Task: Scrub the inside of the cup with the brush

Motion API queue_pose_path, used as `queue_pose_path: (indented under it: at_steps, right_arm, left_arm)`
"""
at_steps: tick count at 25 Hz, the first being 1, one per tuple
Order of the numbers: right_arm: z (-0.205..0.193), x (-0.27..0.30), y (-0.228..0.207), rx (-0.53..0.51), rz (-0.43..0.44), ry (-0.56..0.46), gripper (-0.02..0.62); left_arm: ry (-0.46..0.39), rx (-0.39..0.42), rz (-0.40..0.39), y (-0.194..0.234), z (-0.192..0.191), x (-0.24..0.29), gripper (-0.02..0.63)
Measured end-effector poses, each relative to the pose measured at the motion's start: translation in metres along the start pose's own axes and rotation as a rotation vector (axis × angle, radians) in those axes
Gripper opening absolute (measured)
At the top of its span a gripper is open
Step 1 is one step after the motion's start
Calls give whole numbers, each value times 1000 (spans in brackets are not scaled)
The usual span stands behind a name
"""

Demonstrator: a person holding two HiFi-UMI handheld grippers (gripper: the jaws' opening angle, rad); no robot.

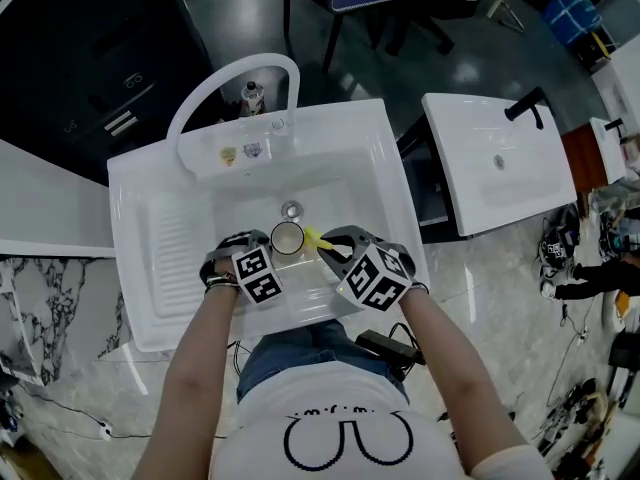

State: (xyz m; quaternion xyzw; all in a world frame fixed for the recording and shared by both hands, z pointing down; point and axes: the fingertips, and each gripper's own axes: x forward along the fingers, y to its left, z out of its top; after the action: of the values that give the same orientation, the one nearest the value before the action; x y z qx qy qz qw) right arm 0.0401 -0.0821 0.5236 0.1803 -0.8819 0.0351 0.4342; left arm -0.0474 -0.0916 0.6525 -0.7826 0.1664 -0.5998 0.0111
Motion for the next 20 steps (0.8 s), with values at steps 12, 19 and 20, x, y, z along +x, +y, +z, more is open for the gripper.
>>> queue_pose_path:
  at_steps: [12, 19, 20]
  right_arm:
    - [1, -4, -22, 205, -61, -44, 38]
    - [4, -25, -40, 422, -155, -144, 38]
    - [4, -24, -40, 429, -157, -151, 38]
  left_arm:
    - [5, 2, 8, 0, -1, 1, 64]
    - [7, -1, 9, -1, 0, 0, 64]
    - [7, 2, 10, -2, 1, 0, 64]
